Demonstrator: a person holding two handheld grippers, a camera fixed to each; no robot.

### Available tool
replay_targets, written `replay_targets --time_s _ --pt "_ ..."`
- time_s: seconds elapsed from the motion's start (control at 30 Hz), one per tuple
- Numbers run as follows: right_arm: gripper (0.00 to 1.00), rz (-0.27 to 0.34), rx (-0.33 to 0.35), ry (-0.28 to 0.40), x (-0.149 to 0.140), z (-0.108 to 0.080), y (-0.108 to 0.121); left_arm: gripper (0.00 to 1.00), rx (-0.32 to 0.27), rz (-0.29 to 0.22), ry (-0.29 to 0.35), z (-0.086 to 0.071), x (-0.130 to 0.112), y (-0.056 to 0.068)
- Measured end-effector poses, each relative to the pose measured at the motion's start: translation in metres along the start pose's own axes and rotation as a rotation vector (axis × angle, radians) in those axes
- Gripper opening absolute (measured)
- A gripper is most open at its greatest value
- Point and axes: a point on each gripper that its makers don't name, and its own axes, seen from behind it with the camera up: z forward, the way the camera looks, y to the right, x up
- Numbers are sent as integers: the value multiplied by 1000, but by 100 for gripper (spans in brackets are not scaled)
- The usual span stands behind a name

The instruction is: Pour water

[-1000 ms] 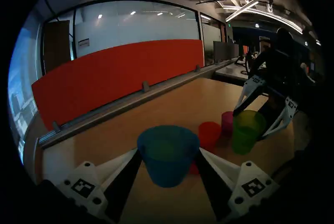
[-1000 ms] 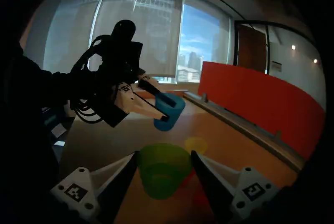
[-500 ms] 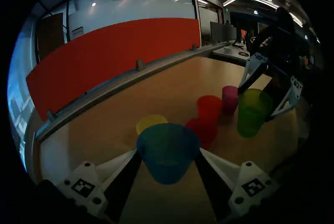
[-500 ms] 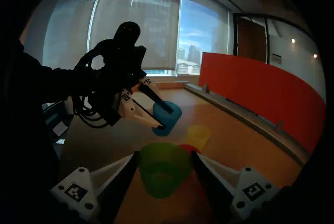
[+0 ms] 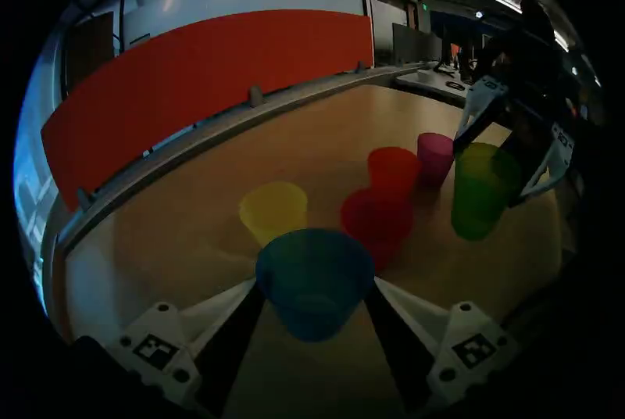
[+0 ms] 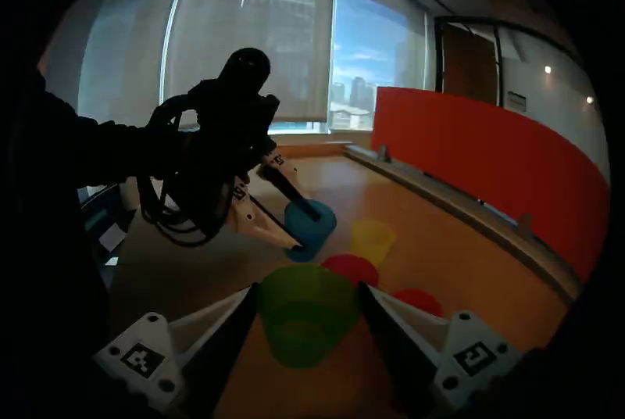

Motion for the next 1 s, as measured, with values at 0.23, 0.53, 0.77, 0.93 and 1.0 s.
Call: replay_targets --time_s 0.23,0.53,0.77,0.93,1.0 --pt "94 3 -3 -4 -2 2 1 85 -9 -17 -8 9 -10 2" --pt "94 7 -5 -7 -4 2 1 86 -16 -32 -5 15 -15 1" --pt "94 5 -7 -11 -5 3 1 85 -20 -48 -3 16 -22 2" --pt "94 5 -6 -11 -4 3 0 86 -21 -53 -4 17 -26 2" --pt "94 5 -7 -12 -4 3 0 86 -21 -54 -3 16 -27 2"
